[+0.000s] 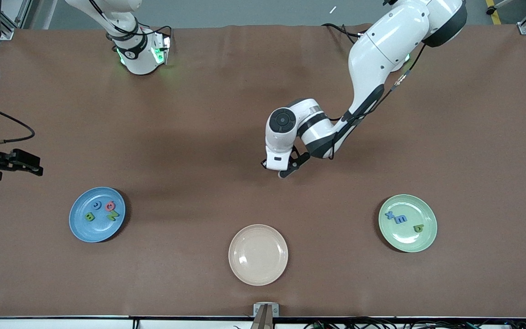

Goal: Sort uppercase to blue plate, lowercase to green plate
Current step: 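Carry the n onto the green plate with the left gripper while the right gripper retracts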

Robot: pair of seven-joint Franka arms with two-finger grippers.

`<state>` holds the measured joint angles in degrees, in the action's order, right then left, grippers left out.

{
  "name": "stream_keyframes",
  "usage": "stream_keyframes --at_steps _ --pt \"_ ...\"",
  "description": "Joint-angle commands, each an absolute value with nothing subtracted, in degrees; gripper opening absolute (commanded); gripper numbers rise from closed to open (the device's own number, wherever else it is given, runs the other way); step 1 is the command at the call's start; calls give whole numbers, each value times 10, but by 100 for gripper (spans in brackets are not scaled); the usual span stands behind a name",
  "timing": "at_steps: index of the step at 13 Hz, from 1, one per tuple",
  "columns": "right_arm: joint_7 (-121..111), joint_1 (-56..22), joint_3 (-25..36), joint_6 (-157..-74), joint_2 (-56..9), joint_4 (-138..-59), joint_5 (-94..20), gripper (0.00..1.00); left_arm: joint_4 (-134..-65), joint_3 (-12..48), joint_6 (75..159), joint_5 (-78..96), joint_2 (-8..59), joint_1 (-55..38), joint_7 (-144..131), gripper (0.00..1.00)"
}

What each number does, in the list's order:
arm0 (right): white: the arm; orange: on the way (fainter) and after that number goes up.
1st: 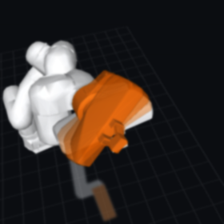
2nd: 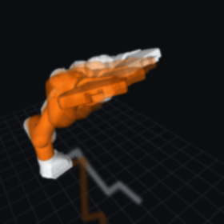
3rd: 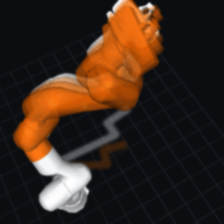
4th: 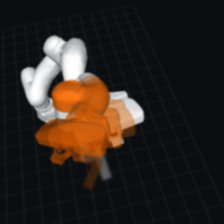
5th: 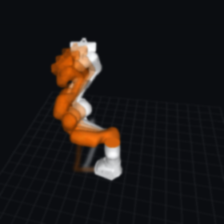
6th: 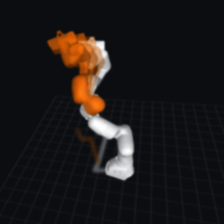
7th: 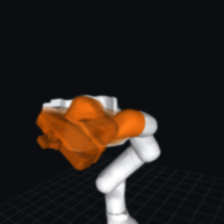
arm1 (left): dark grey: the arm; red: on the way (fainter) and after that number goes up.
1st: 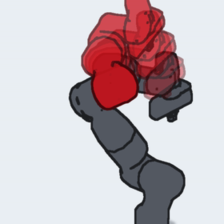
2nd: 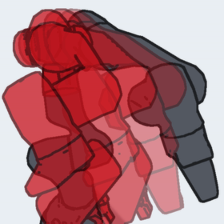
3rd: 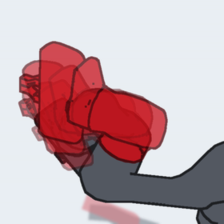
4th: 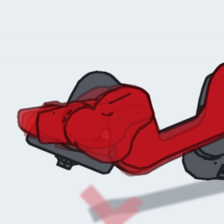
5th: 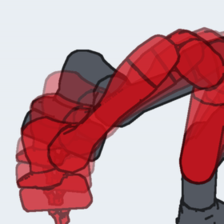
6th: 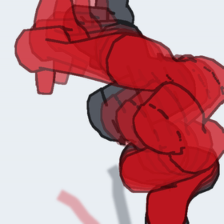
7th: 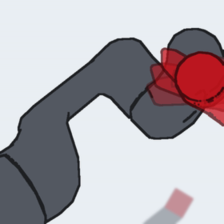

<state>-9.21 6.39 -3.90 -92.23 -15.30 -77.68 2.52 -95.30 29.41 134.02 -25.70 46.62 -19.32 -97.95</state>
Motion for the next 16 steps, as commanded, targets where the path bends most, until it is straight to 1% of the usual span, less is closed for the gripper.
stream_keyframes --at_steps 1,3,5,8,10,12,14,16 --pt "-96 76 -43 -911 -127 -794 25 100 -957 290 1297 -270 432 -181 -979 5" --pt "-98 88 -41 -904 -102 -794 29 100 -956 289 1290 -290 420 -170 -966 3" --pt "-140 101 -42 -880 -92 -798 24 100 -942 290 1290 -316 419 -152 -957 2" --pt "-143 107 -44 -893 -82 -808 22 100 -933 289 1290 -317 419 -144 -925 0" --pt "-142 108 -45 -934 -43 -864 21 100 -933 290 1290 -318 411 -112 -878 0" --pt "-125 108 -44 -991 8 -944 9 100 -931 291 1290 -318 408 -78 -826 0" --pt "-92 107 -44 -987 9 -945 1 100 -926 290 1290 -317 401 -46 -766 0" --pt "-90 102 -50 -966 9 -931 -1 100 -919 292 1290 -317 400 -3 -702 0"
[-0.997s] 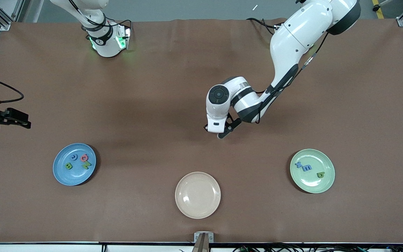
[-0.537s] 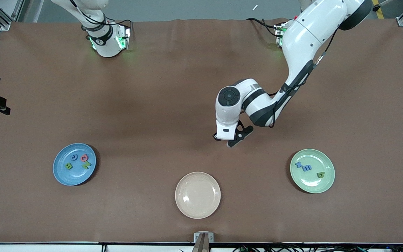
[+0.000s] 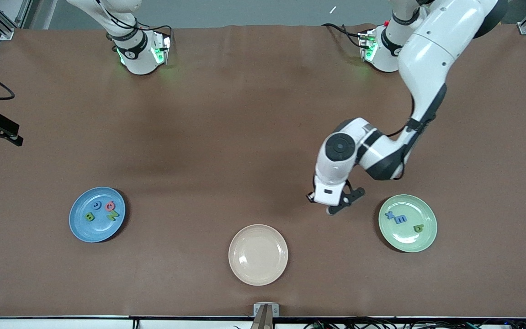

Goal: Sort uppercase to blue plate, lowercase to green plate
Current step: 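Carry the n onto the green plate with the left gripper while the right gripper retracts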

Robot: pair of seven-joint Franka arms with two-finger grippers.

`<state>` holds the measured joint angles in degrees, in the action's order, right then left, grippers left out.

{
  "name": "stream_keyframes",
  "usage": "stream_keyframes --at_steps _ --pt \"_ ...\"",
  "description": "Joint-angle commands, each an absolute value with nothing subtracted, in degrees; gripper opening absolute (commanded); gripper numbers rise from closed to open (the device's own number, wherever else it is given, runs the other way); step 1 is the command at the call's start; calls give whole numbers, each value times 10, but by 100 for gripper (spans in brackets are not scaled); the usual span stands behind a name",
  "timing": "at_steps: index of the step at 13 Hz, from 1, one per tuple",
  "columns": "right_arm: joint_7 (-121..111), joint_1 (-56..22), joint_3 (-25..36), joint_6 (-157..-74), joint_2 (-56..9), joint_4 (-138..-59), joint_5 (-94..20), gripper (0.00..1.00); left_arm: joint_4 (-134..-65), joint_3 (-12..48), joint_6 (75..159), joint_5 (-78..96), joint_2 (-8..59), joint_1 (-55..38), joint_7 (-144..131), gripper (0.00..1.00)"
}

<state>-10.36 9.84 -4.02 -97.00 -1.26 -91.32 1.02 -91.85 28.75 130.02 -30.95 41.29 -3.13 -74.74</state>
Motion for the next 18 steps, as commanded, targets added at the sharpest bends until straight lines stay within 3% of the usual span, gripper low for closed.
stream_keyframes --at_steps 1,8,14,18 --pt "-90 97 -51 -964 9 -929 -1 100 -915 292 1290 -317 400 13 -671 0" --pt "-91 86 -44 -975 10 -929 0 100 -918 291 1289 -317 401 131 -486 0" --pt "-91 -18 60 -971 13 -930 0 100 -964 298 1261 -317 386 203 -443 0" --pt "-90 -29 69 -970 16 -933 0 100 -973 298 1262 -317 386 242 -375 2"
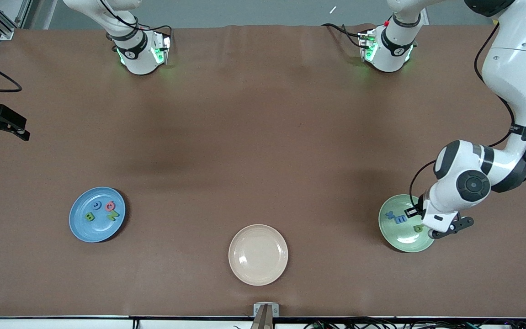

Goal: Sort uppercase to blue plate, lowercase to green plate
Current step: 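Carry the n onto the green plate with the left gripper while the right gripper retracts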

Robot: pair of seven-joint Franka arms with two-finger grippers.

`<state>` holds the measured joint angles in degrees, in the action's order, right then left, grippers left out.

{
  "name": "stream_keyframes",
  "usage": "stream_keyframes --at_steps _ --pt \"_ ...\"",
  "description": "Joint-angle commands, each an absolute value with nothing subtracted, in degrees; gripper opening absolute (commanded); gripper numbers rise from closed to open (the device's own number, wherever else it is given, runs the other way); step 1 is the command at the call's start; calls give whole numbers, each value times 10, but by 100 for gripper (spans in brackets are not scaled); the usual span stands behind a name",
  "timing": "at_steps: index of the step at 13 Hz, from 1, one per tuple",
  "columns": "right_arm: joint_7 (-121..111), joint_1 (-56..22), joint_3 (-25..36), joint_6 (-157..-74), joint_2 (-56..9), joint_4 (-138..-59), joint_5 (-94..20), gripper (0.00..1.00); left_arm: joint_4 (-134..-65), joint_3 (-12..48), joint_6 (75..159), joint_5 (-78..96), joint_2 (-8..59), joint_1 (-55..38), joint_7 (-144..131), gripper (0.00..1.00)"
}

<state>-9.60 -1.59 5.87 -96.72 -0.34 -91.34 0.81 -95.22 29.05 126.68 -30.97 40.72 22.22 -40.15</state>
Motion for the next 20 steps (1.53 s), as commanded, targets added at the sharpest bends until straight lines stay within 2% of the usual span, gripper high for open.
stream_keyframes --at_steps 1,3,5,7,8,10,12,14,16,20 --pt "-89 -30 69 -971 18 -933 0 100 -972 298 1263 -317 388 243 -374 5" --pt "-84 -30 68 -970 20 -934 0 100 -970 298 1265 -317 388 243 -376 10" --pt "-83 -29 68 -970 22 -934 0 100 -969 298 1265 -317 390 242 -380 28" --pt "-83 -29 68 -968 21 -933 0 100 -968 298 1265 -316 388 240 -384 31" --pt "-81 -28 68 -968 21 -933 0 100 -968 298 1265 -314 388 237 -384 41" --pt "-58 -29 67 -967 19 -932 0 100 -964 300 1265 -313 384 237 -377 100" --pt "-59 -28 67 -967 19 -931 0 100 -946 329 1244 -309 383 242 -381 100" --pt "-60 -26 67 -968 18 -928 0 100 -913 361 1186 -308 377 242 -378 100" --pt "-62 -23 68 -968 18 -928 0 100 -903 388 1152 -308 350 243 -375 100" --pt "-56 -23 68 -955 18 -927 -1 100 -903 403 1114 -289 274 243 -359 100"
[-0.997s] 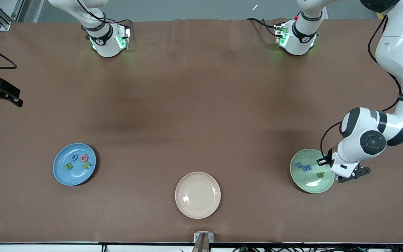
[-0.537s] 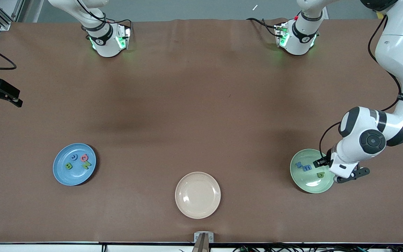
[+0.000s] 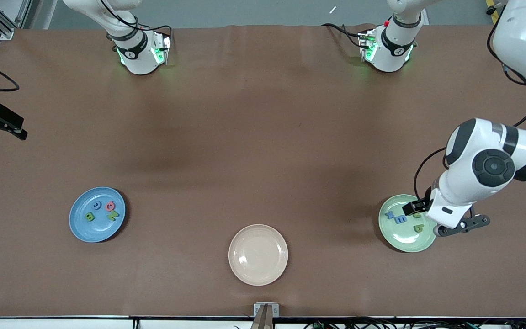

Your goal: Sort uppercase to blue plate, lowercase to green plate

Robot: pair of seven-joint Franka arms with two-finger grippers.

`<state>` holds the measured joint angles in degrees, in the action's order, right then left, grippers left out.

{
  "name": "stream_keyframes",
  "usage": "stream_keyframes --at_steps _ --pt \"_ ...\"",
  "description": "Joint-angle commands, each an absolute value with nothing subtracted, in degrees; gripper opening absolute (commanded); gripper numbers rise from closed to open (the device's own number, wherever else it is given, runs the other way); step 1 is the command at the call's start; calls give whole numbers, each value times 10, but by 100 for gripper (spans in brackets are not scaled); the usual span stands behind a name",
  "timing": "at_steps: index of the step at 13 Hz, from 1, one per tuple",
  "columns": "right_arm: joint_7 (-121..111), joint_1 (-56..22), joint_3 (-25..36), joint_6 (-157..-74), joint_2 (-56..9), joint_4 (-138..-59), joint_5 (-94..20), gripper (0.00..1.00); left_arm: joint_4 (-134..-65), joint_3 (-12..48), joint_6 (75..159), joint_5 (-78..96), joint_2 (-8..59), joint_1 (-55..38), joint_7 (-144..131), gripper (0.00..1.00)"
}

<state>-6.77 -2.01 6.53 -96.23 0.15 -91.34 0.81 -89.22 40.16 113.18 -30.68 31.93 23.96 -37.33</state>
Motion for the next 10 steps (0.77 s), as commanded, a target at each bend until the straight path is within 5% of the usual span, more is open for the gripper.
stream_keyframes --at_steps 1,10 --pt "-56 -22 67 -955 18 -927 -4 100 -902 402 1105 -267 255 244 -357 100" --pt "-42 -17 66 -945 17 -916 -24 100 -788 454 878 -234 193 246 -299 100"
